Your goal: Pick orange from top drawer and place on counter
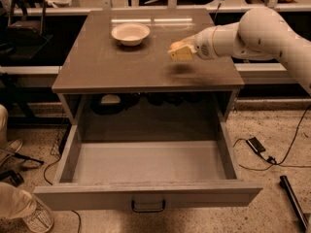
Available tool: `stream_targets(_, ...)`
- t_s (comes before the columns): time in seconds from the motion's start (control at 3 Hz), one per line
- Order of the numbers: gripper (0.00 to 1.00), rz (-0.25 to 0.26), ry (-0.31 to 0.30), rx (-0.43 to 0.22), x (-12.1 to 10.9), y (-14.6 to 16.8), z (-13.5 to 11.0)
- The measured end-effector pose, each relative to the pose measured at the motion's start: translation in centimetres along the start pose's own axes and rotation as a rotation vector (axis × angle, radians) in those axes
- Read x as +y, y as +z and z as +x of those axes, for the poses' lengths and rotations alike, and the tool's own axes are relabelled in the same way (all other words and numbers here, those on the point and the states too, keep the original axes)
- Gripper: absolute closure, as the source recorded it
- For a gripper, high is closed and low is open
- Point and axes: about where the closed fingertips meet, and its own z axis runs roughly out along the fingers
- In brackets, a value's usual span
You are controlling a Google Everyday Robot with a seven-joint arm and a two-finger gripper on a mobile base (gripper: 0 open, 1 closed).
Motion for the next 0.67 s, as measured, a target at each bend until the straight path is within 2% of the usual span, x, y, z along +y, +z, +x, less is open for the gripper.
stream_targets(0.67,1.0,0.012,0.055,0.031,-1.4,3.3,0.0)
